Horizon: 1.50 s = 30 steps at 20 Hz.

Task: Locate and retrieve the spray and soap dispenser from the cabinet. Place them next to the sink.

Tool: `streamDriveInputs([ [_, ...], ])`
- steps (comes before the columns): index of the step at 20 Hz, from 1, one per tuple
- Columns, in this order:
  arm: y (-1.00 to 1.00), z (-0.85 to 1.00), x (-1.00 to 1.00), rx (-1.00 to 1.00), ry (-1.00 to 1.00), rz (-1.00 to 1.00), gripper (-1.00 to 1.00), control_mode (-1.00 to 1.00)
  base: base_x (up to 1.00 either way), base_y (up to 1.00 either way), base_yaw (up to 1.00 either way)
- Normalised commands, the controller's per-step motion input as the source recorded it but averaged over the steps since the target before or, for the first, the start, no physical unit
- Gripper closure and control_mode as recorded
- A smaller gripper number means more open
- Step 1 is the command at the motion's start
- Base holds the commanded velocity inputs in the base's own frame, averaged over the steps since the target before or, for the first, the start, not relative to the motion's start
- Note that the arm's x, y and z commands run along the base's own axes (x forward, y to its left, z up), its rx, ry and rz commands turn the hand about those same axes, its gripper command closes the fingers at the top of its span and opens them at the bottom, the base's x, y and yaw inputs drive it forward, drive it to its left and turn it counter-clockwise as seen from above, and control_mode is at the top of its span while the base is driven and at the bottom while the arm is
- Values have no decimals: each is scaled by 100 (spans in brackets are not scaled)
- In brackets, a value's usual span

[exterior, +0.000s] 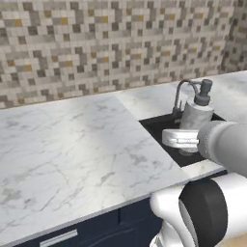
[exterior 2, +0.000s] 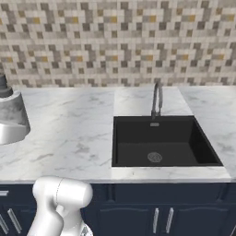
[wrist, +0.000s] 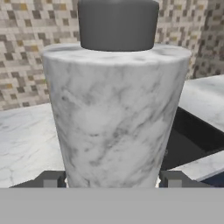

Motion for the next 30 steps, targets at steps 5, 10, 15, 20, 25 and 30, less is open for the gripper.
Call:
streamDriveInputs([
  [5,0,0,0,0,0,0,100,100,39,-25,25],
  [10,0,0,0,0,0,0,100,100,0,-51,5],
  [15,0,0,0,0,0,0,100,100,10,-46,7],
  [20,0,0,0,0,0,0,100,100,13,-30,1],
  [25,0,0,0,0,0,0,100,100,0,0,0],
  [30,0,0,3,0,0,0,100,-100,0,0,0],
])
